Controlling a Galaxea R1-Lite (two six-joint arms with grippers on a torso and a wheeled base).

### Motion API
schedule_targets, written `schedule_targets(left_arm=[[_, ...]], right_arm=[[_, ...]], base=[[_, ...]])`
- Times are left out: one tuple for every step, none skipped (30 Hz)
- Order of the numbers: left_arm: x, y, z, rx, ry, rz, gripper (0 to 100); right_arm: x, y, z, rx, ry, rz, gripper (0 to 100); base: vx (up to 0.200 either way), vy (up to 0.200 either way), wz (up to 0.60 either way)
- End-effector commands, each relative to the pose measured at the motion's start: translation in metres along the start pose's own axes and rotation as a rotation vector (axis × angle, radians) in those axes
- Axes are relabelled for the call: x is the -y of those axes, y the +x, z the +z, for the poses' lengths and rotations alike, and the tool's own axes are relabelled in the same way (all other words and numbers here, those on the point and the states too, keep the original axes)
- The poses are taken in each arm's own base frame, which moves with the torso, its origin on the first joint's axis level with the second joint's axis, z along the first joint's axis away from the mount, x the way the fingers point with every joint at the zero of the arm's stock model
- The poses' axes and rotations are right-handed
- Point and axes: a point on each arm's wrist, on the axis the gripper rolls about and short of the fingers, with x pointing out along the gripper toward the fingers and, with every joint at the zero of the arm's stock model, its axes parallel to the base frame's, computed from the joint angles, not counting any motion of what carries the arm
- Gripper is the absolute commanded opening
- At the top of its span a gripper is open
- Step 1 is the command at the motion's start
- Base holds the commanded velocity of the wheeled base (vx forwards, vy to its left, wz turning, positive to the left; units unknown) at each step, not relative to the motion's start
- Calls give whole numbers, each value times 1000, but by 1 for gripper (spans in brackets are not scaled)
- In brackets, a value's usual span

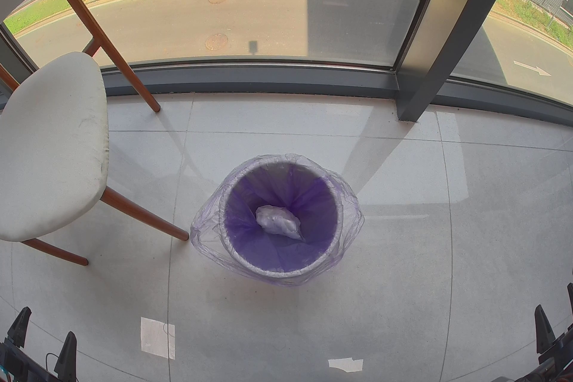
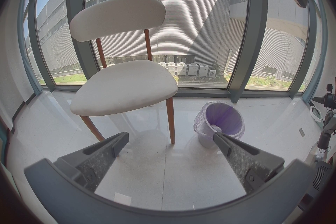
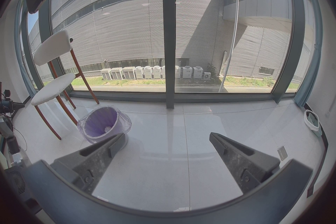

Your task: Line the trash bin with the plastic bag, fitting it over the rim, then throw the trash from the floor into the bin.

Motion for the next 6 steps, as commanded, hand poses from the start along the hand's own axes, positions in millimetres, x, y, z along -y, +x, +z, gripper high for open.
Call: schedule_targets(left_arm=[[0, 0, -5, -8, -1, 1, 100], [0, 0, -5, -8, -1, 1, 100], [0, 0, -5, -8, -1, 1, 100], [0, 0, -5, -8, -1, 1, 100], [0, 0, -5, -7, -1, 1, 100], [0, 0, -5, -7, -1, 1, 100]], right_arm=[[0, 0, -4, 0, -2, 0, 100], [0, 0, -4, 0, 0, 0, 100], [0, 0, -4, 0, 1, 0, 100], [0, 0, -4, 0, 3, 0, 100], [0, 0, -4, 0, 4, 0, 100], [0, 0, -4, 0, 4, 0, 100]], base=[[0, 0, 0], [0, 0, 0], [0, 0, 0], [0, 0, 0], [0, 0, 0], [0, 0, 0]])
